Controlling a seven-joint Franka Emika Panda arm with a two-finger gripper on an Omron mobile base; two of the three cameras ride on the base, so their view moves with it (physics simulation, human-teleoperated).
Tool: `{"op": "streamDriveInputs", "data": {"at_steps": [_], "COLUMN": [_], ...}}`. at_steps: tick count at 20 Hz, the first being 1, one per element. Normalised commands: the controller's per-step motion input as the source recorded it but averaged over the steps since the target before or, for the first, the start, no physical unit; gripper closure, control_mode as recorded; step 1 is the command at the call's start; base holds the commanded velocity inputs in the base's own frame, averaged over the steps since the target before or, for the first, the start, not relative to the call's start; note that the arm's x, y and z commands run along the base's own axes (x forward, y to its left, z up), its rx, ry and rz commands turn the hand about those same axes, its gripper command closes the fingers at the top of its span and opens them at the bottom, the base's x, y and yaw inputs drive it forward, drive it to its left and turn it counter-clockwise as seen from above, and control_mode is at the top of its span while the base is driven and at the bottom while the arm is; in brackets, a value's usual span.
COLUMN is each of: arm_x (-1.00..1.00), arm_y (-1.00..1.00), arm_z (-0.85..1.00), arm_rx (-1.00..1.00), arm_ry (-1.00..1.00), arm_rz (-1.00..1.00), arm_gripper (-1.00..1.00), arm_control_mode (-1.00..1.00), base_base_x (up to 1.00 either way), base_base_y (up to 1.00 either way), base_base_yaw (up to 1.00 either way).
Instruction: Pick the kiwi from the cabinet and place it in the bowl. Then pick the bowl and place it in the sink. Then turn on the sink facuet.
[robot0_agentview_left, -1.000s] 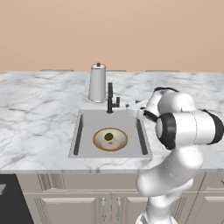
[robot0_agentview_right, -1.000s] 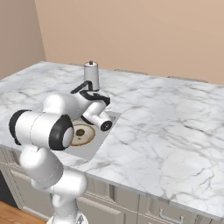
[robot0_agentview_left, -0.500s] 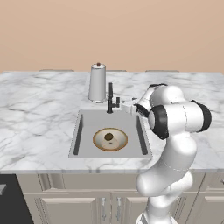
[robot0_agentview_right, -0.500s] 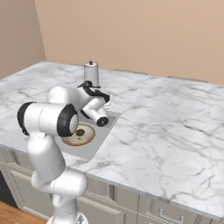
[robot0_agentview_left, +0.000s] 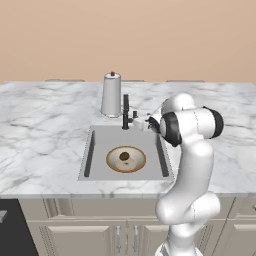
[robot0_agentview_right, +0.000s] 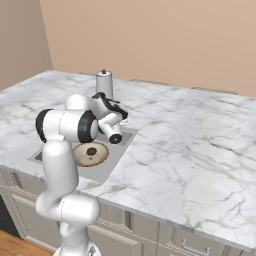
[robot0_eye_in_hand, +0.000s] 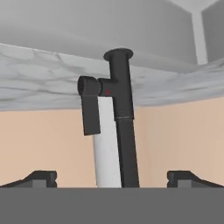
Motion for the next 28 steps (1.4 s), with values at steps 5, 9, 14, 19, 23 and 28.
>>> {"op": "streamDriveInputs", "data": {"at_steps": [5,9,14,19,23,28], "arm_x": [0.49,0.47,0.49,0.65,0.50,0.06], "arm_y": [0.00,0.00,0.00,0.00,0.00,-0.11], "arm_z": [-0.12,-0.12,-0.23,-0.24,-0.14,-0.01], "arm_rx": [0.00,0.00,0.00,0.00,0.01,0.09], "arm_ry": [0.00,0.00,0.00,0.00,0.00,0.00], "arm_rz": [-0.03,-0.02,-0.02,0.00,0.00,0.00], "arm_gripper": [-1.00,-1.00,-1.00,-1.00,-1.00,-1.00], "arm_control_mode": [-1.00,-1.00,-1.00,-1.00,-1.00,-1.00], "base_base_x": [0.00,0.00,0.00,0.00,0.00,0.00], "base_base_y": [0.00,0.00,0.00,0.00,0.00,0.00], "base_base_yaw": [0.00,0.00,0.00,0.00,0.00,0.00]}}
